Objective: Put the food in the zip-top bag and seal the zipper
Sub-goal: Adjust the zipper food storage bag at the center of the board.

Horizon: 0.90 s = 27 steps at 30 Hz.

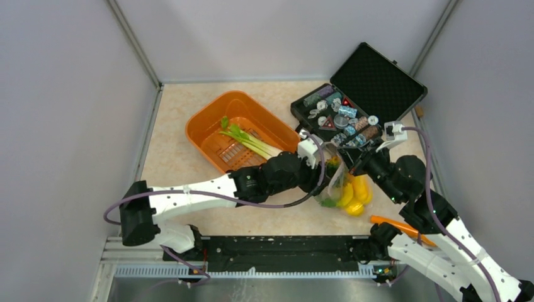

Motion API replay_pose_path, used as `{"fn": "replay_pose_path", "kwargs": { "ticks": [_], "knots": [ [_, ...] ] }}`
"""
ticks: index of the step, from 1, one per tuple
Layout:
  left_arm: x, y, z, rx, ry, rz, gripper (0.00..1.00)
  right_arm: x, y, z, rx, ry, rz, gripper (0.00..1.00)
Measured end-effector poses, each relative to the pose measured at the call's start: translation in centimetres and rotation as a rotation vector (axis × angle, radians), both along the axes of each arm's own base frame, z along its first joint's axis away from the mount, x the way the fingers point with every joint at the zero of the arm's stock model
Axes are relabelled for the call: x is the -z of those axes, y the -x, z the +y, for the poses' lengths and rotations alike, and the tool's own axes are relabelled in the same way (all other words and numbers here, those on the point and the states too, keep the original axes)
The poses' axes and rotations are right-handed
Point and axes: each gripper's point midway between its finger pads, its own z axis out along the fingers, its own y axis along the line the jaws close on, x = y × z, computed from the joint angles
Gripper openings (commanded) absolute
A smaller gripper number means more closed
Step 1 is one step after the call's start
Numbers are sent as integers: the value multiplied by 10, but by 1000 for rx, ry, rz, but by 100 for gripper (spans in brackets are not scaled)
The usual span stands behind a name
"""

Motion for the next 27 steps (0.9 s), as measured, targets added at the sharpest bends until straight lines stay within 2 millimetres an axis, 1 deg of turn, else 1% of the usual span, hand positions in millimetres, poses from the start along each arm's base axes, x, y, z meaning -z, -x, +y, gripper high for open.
{"fn": "replay_pose_path", "kwargs": {
  "ticks": [1,4,6,9,12,14,15,17,19,20,22,25,27],
  "knots": [
    [0,1,4,-1,-11,4,65,0,0,-1,3,1,0,0],
    [-11,5,20,-4,-22,-2,87,0,-1,-4,18,1,-2,0],
    [-27,6,30,-8,-1,-18,94,0,-1,-4,23,2,-3,0],
    [-60,8,47,-29,60,-43,94,0,-2,-5,27,2,-3,0],
    [-89,8,65,-70,129,-63,91,0,-2,-5,27,2,-3,0],
    [-99,5,76,-120,164,-52,89,-1,-2,-5,27,-1,-3,0],
    [-101,4,81,-143,173,-42,88,-1,-2,-5,27,-3,-3,0],
    [-95,0,89,-202,176,4,87,-1,-2,-4,27,-6,-2,0],
    [-79,-1,93,-239,155,53,86,-1,-2,-4,27,-7,-2,0],
    [-69,0,93,-250,140,80,84,-1,-2,-4,27,-7,-2,0],
    [-44,2,93,-269,104,135,76,-1,-2,-4,26,-7,-2,0],
    [-12,4,91,-293,55,207,69,-1,-2,-4,25,-8,-2,0],
    [-2,4,90,-302,35,230,66,-1,-2,-3,25,-8,-2,0]
  ]
}}
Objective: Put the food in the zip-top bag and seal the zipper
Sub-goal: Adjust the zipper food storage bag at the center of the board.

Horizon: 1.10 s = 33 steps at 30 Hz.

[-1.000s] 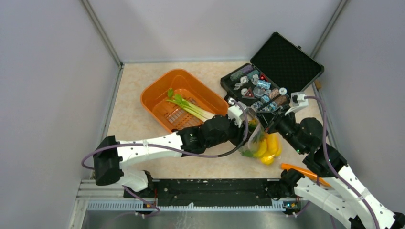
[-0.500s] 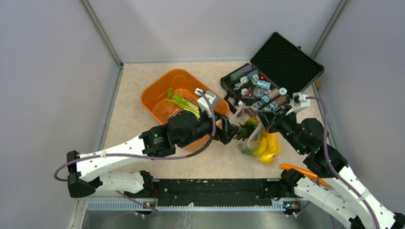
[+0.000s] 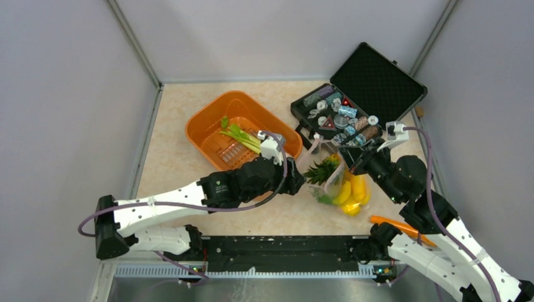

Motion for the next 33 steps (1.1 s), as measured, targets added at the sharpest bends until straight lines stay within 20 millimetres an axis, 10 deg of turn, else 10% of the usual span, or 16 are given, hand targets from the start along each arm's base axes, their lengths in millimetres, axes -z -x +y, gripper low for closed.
{"fn": "replay_pose_path", "kwargs": {
  "ticks": [18,24,33],
  "knots": [
    [15,-4,-15,-5,12,64,0,3,3,12,-62,-22,-26,0],
    [6,-6,-18,39,10,19,0,3,8,19,-118,-16,-43,1],
    [-48,-36,-2,101,-11,-113,0,-9,33,41,-328,15,-126,44]
  ]
}}
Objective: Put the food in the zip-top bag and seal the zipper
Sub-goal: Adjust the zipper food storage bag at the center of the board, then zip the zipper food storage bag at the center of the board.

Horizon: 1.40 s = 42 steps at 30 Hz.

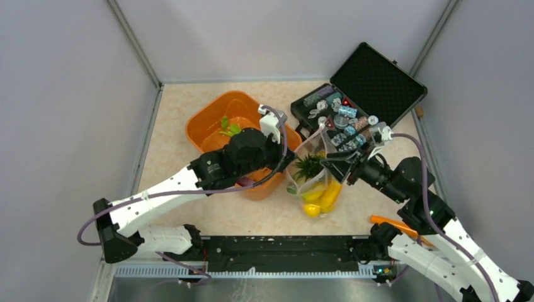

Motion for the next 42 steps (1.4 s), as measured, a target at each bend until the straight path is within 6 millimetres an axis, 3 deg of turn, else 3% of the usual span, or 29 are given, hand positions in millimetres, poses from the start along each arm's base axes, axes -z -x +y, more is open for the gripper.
{"fn": "replay_pose_path", "kwargs": {
  "ticks": [4,9,13,19,22,25,27,29,32,35,38,42],
  "knots": [
    [-4,-11,18,40,-73,-27,0,-13,12,7,-95,55,-64,52],
    [18,3,26,187,-193,-61,0,-26,9,0,-80,134,-136,55],
    [33,11,28,285,-258,-101,0,-35,-4,-8,-26,237,-170,56],
    [27,10,29,361,-281,-192,0,-66,-35,-21,60,386,-254,55],
    [20,5,31,370,-286,-232,0,-58,-56,-38,102,460,-236,55],
    [8,3,29,381,-276,-265,0,-36,-87,-55,106,509,-167,54],
    [2,2,28,390,-270,-281,0,-24,-97,-51,18,510,-154,56],
    [2,4,28,400,-268,-284,0,-8,-99,-40,-137,515,-167,57],
    [3,5,28,413,-271,-288,0,8,-85,-28,-353,491,-219,57],
    [3,5,27,423,-274,-292,0,5,-82,-38,-440,406,-269,58],
    [2,5,25,434,-273,-291,0,1,-94,-53,-456,287,-295,59],
    [0,3,22,443,-275,-299,0,24,-100,-51,-523,152,-217,60]
  ]
}}
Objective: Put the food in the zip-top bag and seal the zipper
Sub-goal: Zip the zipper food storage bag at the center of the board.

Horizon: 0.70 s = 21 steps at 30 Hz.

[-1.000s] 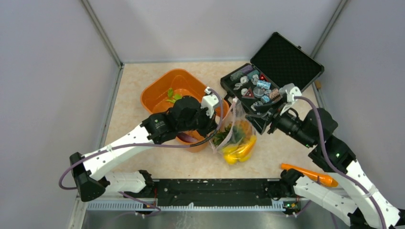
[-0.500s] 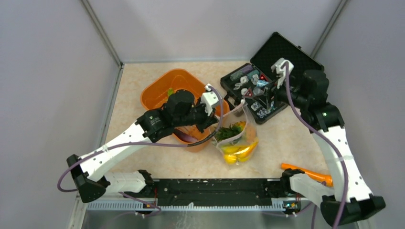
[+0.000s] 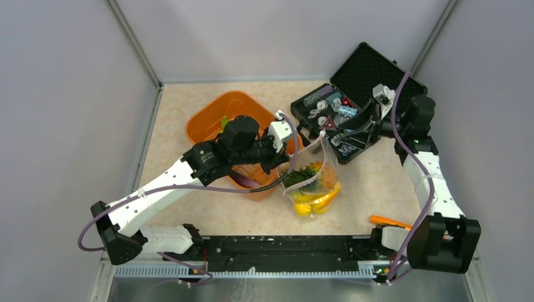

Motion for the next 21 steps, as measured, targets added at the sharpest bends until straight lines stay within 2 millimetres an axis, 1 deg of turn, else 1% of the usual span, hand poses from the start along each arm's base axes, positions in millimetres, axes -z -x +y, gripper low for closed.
{"fn": "replay_pose_path", "kwargs": {
  "ticks": [2,6,10,12,14,19,21],
  "knots": [
    [0,0,-2,11,-1,-2,0,7,4,2,-29,-16,32,60],
    [-3,1,-13,61,7,8,0,0,9,6,-79,-19,-16,60],
    [-7,2,-25,118,15,8,0,0,7,14,-127,-24,-6,60],
    [-8,2,-28,130,14,5,0,2,6,20,-154,-28,8,58],
    [-8,1,-30,139,10,-1,0,4,9,24,-171,-30,9,55],
    [-8,-2,-31,145,0,-15,0,2,14,27,-192,-31,8,50],
    [-9,-4,-30,142,-1,-21,0,2,17,32,-209,-32,11,48]
  ]
}}
